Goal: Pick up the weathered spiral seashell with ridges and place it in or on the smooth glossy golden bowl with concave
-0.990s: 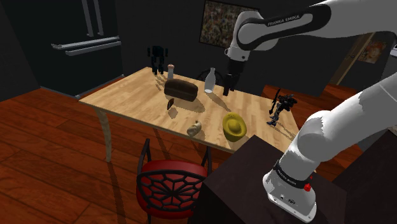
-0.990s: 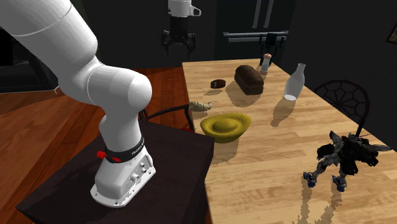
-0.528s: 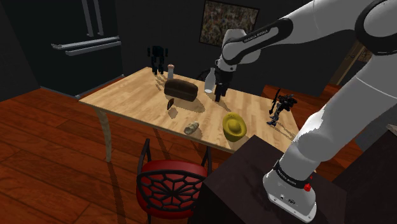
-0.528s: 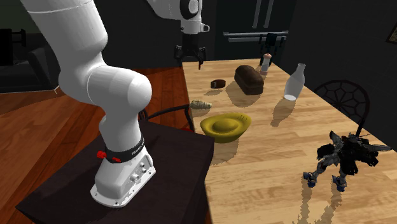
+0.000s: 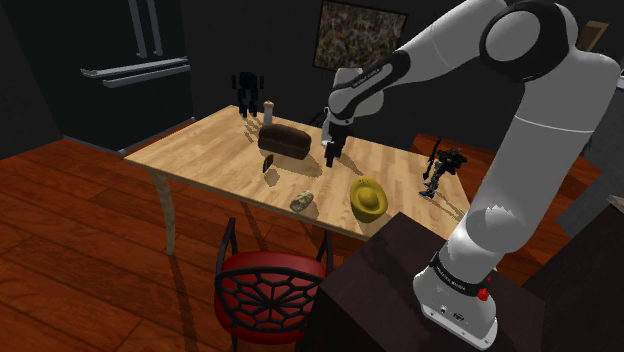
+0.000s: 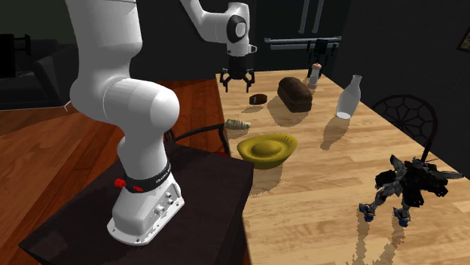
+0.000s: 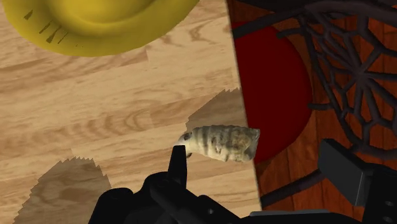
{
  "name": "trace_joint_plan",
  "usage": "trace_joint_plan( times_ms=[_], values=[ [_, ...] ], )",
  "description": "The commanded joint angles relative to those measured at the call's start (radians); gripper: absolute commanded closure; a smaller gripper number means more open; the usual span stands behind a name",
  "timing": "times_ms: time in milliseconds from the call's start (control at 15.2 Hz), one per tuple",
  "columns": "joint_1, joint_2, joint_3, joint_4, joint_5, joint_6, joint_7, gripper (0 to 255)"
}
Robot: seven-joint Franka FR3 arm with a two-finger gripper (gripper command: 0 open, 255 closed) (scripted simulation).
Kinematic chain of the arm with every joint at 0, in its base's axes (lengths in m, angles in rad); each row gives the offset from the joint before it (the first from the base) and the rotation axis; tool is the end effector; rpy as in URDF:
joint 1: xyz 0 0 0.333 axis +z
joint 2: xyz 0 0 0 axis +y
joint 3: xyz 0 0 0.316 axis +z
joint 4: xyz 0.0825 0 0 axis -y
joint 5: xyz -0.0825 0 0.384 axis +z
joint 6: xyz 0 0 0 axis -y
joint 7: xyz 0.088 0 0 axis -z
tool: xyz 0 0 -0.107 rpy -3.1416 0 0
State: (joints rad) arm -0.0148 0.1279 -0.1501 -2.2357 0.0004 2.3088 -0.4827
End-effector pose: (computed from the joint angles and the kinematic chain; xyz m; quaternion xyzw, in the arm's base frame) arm 0.5253 -0.0872 0.3094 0.9870 0.1584 -0.0283 0.0004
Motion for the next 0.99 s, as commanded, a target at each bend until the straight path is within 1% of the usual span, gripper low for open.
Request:
trace_joint_plan(
  times_ms=[0, 330, 594, 924],
  values=[
    [-0.006, 0.08, -0.001, 0.049, 0.003, 0.034, -0.022, 0],
    [-0.025, 0.274, 0.002, 0.197, 0.009, 0.089, -0.069, 0],
    [-0.043, 0.431, 0.008, 0.34, 0.008, 0.109, -0.1, 0],
    [-0.05, 0.482, 0.012, 0.354, 0.012, 0.147, -0.105, 0]
  ],
)
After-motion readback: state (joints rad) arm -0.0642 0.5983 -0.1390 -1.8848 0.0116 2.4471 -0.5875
